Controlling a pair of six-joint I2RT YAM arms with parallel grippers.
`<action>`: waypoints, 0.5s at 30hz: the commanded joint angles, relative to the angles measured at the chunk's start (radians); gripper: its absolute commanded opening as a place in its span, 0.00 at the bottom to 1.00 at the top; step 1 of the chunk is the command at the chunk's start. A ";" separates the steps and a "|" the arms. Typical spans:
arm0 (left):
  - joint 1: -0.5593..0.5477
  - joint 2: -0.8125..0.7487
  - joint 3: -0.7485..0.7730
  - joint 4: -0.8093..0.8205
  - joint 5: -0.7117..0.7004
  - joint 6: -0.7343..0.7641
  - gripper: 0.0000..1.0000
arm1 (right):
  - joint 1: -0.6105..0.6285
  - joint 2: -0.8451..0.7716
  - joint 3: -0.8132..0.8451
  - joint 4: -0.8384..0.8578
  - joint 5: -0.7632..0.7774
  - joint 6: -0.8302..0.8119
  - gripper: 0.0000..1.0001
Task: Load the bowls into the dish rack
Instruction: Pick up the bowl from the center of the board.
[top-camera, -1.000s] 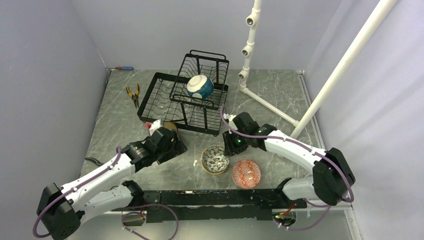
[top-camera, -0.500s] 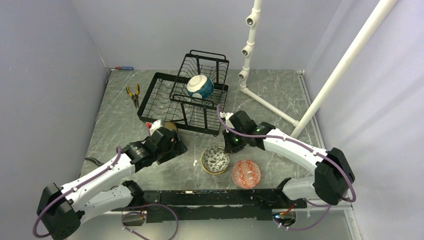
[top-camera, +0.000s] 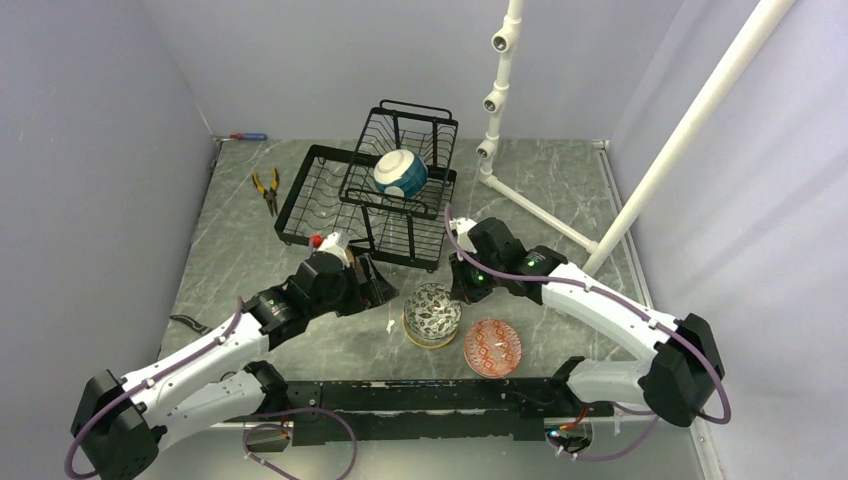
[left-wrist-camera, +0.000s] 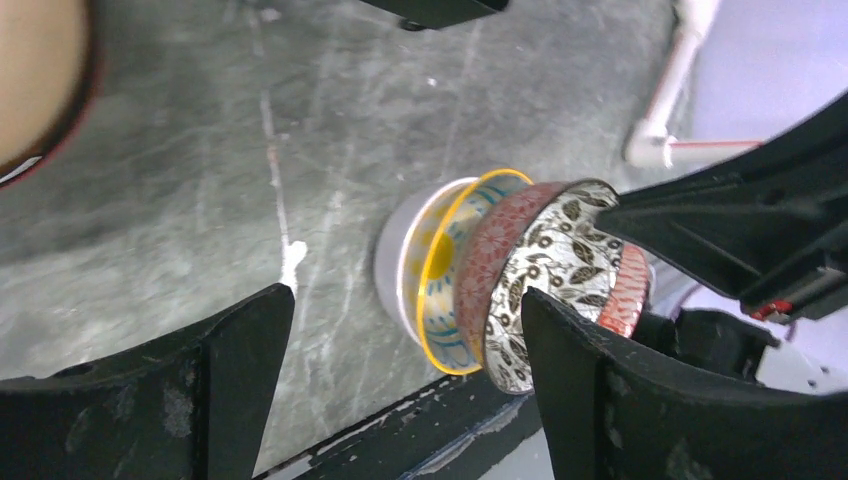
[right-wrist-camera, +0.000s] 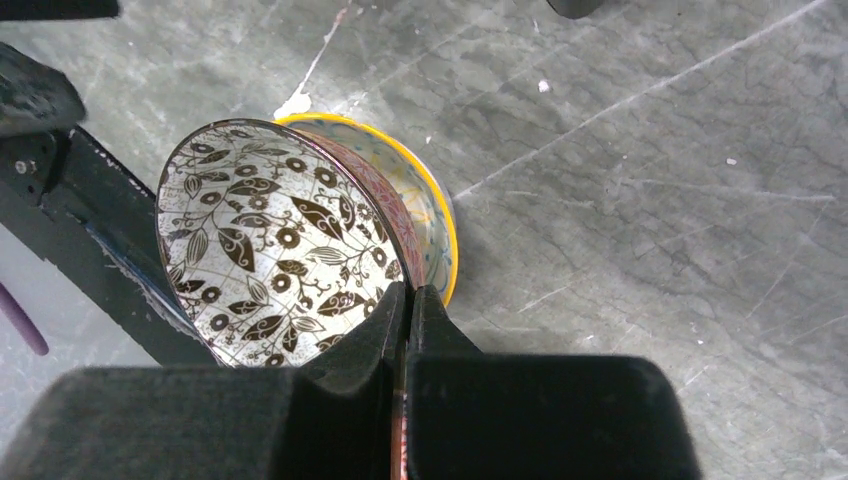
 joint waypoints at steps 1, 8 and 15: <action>-0.001 0.026 -0.021 0.236 0.159 0.075 0.89 | 0.001 -0.052 0.046 0.074 -0.046 -0.007 0.00; -0.002 0.071 -0.021 0.314 0.257 0.111 0.94 | 0.001 -0.080 0.049 0.097 -0.067 0.009 0.00; -0.002 0.083 -0.041 0.400 0.341 0.077 0.95 | 0.001 -0.098 0.071 0.134 -0.088 0.041 0.00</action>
